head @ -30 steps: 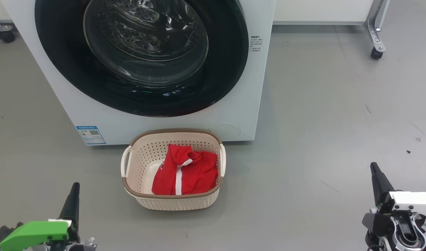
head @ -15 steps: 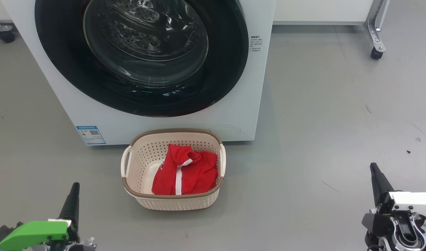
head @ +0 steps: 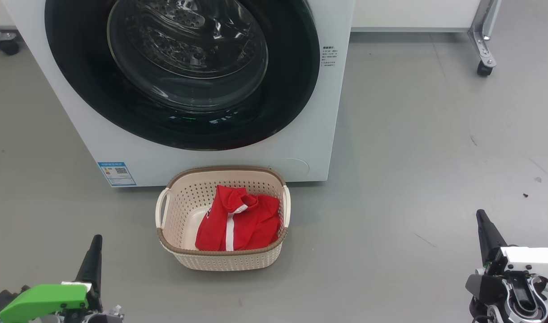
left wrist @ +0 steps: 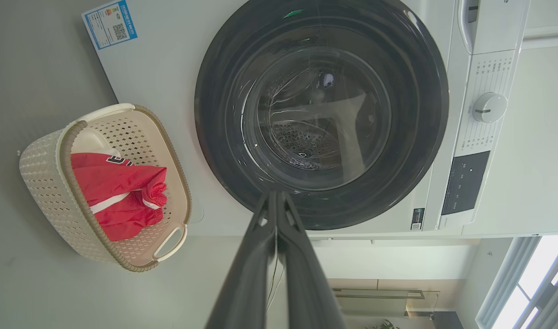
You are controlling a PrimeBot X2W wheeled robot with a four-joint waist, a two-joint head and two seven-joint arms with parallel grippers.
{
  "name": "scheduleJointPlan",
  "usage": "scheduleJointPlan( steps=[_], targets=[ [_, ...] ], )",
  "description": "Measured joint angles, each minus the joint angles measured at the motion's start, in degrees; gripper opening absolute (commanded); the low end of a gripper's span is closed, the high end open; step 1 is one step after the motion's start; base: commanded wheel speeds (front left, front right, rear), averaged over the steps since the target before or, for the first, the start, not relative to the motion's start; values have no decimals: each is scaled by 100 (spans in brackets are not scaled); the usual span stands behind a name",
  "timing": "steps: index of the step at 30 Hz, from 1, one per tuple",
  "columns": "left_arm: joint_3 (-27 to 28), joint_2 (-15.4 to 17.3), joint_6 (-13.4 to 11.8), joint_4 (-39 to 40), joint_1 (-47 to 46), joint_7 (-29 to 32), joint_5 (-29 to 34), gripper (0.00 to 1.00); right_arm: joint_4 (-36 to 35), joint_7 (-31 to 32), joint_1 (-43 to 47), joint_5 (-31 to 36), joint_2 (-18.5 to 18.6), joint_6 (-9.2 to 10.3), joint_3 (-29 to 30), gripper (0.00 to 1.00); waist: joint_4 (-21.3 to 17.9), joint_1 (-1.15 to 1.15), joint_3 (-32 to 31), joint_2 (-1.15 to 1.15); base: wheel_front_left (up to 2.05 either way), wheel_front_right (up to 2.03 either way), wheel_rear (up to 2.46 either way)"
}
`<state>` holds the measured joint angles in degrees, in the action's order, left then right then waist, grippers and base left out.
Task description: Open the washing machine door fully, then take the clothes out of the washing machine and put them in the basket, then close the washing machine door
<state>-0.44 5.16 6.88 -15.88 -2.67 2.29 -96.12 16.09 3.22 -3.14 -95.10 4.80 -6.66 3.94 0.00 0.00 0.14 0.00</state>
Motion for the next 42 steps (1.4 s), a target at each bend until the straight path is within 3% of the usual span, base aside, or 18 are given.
scheduleJointPlan(
  steps=[42],
  targets=[
    [20, -5, 1, -1, -3, 16, 0, 0, -2, 34, -2, 1, -23, -1, 34, 0, 0, 0, 1, 0, 0, 0, 0]
  ],
)
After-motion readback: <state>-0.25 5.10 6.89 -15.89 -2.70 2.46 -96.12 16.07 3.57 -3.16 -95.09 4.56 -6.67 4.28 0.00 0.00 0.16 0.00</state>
